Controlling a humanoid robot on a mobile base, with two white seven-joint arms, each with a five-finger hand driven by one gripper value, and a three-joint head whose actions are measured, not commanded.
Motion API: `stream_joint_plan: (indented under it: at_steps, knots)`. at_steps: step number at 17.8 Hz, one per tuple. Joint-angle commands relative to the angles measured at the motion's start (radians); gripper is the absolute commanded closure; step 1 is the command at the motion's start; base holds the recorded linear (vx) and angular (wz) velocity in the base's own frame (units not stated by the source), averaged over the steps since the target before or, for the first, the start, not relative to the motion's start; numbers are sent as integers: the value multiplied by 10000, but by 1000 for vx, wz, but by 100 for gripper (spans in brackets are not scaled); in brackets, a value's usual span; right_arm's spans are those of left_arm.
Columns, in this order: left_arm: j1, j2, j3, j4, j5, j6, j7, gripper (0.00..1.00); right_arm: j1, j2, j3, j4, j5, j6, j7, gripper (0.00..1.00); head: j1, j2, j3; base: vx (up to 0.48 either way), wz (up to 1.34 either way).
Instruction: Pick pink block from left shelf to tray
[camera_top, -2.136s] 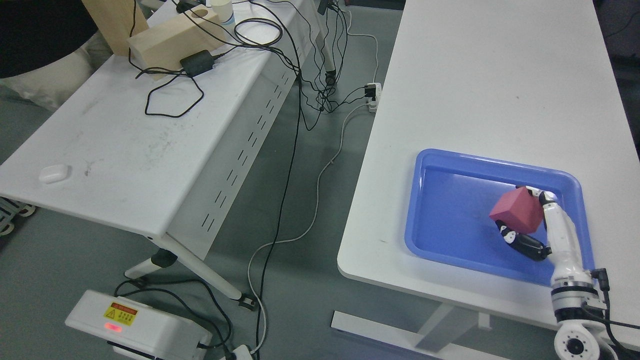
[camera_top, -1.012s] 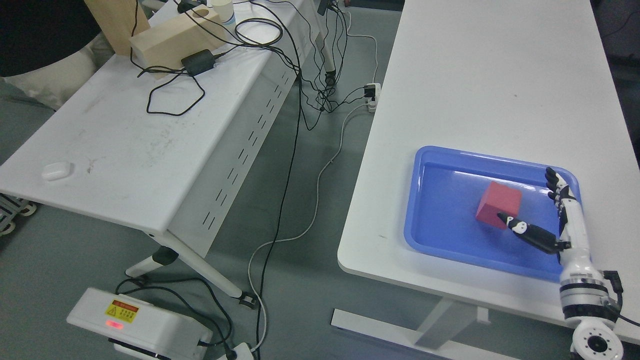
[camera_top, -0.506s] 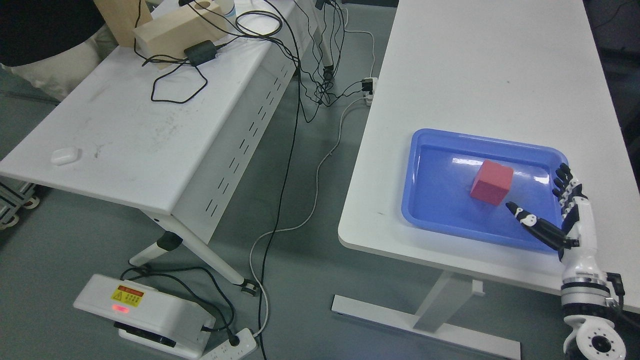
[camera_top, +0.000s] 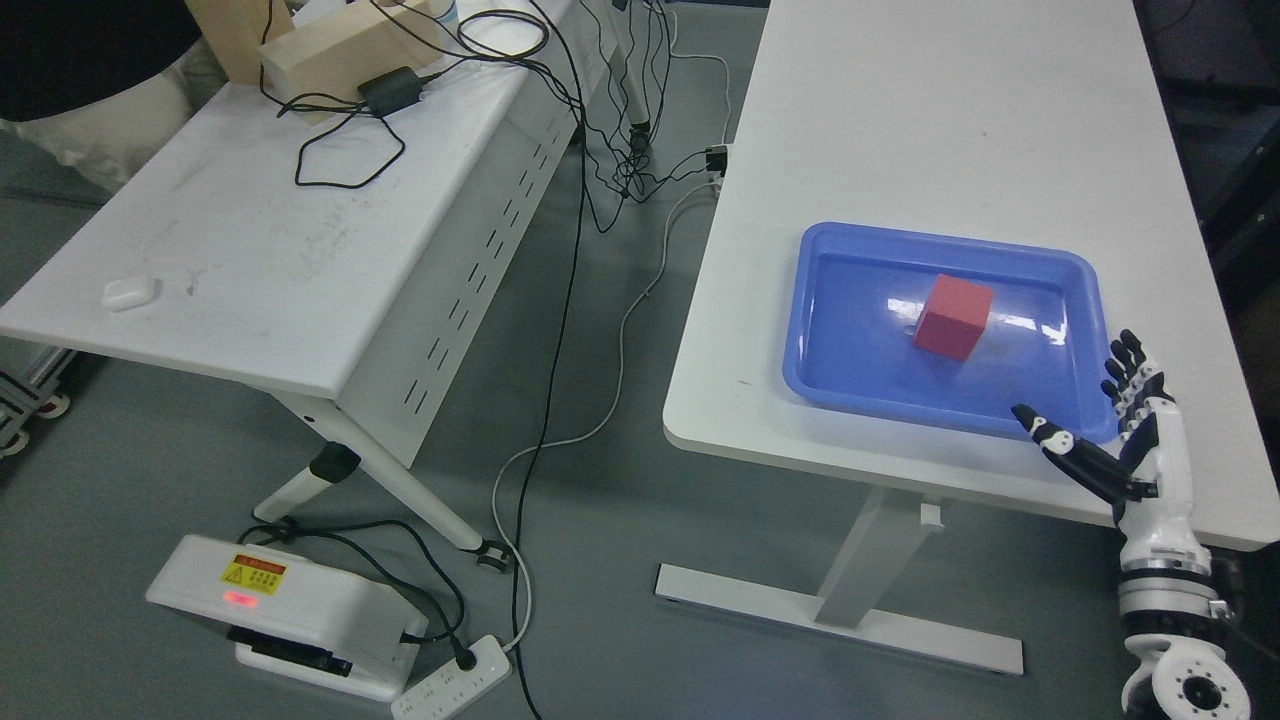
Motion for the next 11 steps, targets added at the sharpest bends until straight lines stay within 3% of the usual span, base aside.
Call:
stream_joint_plan:
  at_steps: [1, 11]
  knots:
    - [94, 175, 0, 0, -15, -8, -6, 0, 49, -83, -85, -22, -40, -35, -15, 0, 0, 0, 0, -68, -310]
    - [94, 175, 0, 0, -15, -8, -6, 0, 80, -83, -70, -22, -40, -96, 1, 0, 0, 0, 0, -120, -191]
